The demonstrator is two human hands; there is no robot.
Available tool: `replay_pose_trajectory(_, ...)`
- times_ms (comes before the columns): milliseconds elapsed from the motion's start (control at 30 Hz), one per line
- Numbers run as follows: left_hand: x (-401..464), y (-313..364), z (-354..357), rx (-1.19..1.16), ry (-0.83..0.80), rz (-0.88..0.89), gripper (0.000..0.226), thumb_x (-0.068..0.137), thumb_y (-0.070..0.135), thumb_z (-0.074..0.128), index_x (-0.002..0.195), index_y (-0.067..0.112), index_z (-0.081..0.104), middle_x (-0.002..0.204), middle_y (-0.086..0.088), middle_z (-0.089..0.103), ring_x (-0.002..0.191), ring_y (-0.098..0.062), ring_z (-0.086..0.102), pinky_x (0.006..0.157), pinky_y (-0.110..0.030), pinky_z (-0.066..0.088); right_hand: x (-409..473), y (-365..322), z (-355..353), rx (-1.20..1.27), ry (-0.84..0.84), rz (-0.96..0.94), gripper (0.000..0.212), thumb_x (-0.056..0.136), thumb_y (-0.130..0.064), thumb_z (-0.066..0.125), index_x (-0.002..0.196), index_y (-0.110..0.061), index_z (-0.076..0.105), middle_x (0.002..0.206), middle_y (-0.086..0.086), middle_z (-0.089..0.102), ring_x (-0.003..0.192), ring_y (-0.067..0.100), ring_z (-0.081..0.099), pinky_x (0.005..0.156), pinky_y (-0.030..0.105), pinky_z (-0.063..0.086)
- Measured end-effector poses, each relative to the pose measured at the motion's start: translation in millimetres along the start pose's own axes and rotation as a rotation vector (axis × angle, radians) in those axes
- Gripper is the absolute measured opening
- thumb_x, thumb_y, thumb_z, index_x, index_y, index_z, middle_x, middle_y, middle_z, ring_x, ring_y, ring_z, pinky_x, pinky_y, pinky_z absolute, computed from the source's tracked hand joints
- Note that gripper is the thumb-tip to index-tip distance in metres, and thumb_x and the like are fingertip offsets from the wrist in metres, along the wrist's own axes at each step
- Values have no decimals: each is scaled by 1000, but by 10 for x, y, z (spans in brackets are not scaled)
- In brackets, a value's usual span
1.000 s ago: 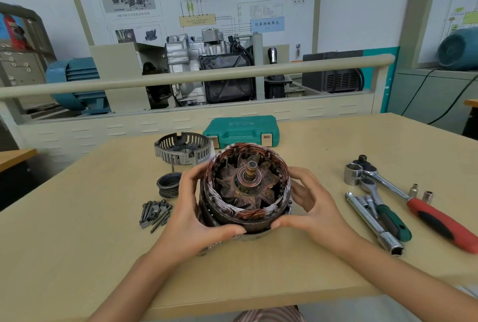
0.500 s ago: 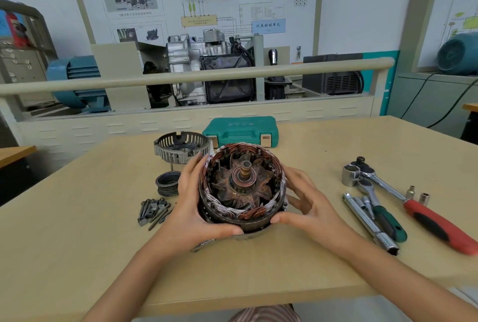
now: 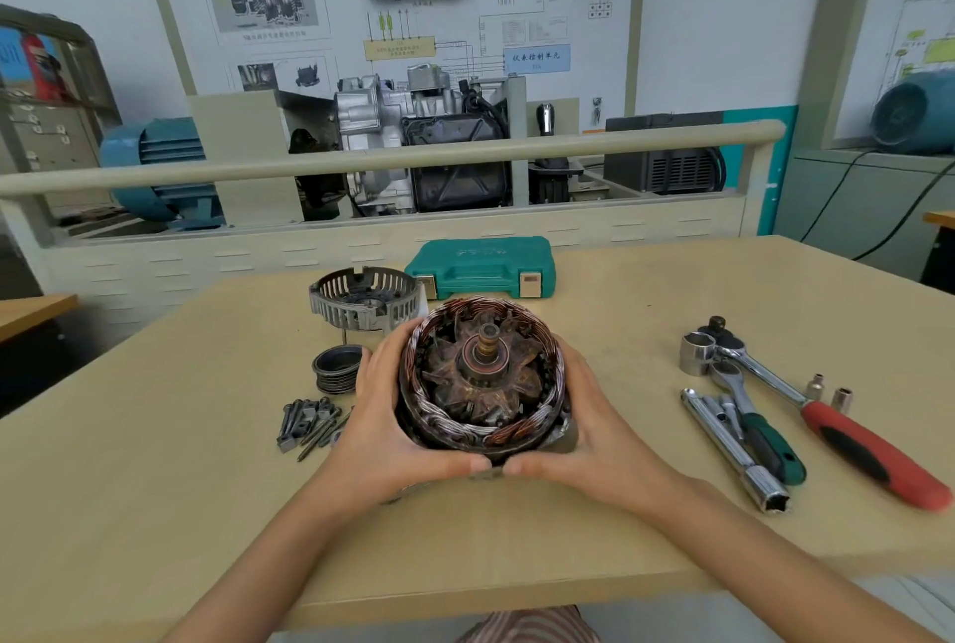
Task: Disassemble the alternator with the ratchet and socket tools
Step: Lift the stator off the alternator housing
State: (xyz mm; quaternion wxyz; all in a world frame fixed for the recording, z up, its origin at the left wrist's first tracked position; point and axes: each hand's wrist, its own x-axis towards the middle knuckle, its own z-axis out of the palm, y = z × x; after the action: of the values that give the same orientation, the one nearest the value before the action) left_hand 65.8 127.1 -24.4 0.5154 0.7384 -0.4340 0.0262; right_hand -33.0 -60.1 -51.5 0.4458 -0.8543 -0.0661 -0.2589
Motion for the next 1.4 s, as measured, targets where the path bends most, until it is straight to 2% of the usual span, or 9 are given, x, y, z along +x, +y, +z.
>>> replay_pose_trajectory(300,-17,13,10,27,50,32,122,33,75,76,138,32,30,139,8,39,138,-17,31,115,-55,15,7,-64,9,66,123,-41,106,52,-51,83,141,-37,28,141,-20,37,132,1,33,108,31,32)
replay_pose_trajectory(433,-15,3,14,-1,51,50,122,32,70,80,137,32,31,139,5,41,136,-18,33,114,-50,25,18,-69,-6,131,128,-58,101,53,-41,86,139,-39,33,138,-21,44,129,1,39,104,21,37)
replay_pose_trajectory(533,-8,-14,18,-107,81,84,115,31,67,84,132,39,35,135,6,43,128,-7,43,106,-27,40,38,-78,0,203,105,-61,96,57,-34,86,137,-42,34,136,-21,46,128,1,42,97,11,37)
replay_pose_trajectory(667,10,-15,27,-116,81,113,114,32,69,82,131,41,33,136,6,42,126,-1,44,100,-15,40,48,-105,-29,229,101,-88,93,58,-34,85,134,-50,34,135,-23,46,127,-1,42,95,8,36)
replay_pose_trajectory(767,16,-35,-28,-131,4,124,115,38,62,85,137,40,30,140,6,40,130,-4,41,103,-21,39,68,-145,-1,289,113,-107,90,60,-36,84,135,-45,36,136,-17,47,128,5,43,97,12,38)
replay_pose_trajectory(900,34,-53,-123,-67,-75,134,109,40,57,87,129,65,25,138,25,36,132,2,34,102,-9,33,60,-112,0,289,117,-95,89,58,-36,85,132,-52,37,135,-21,47,128,2,42,96,11,36)
replay_pose_trajectory(1100,4,-60,-47,-107,53,136,105,35,66,84,128,56,36,134,10,44,129,-7,43,101,-21,41,65,-152,-33,277,102,-54,95,58,-48,82,138,-38,33,137,-19,46,130,3,40,105,22,37)
replay_pose_trajectory(1267,-7,-77,-40,-63,93,133,108,35,62,84,130,50,34,136,5,43,131,-15,41,107,-46,38,75,-164,-21,195,85,-59,100,58,-69,71,142,-41,23,145,-17,35,142,18,21,114,53,19)
replay_pose_trajectory(1400,6,-48,-3,-89,103,155,110,35,48,86,132,36,36,135,1,44,127,-8,45,105,-31,41,106,-185,36,167,65,-121,105,57,-65,75,140,-49,12,142,-25,32,135,4,32,109,22,30)
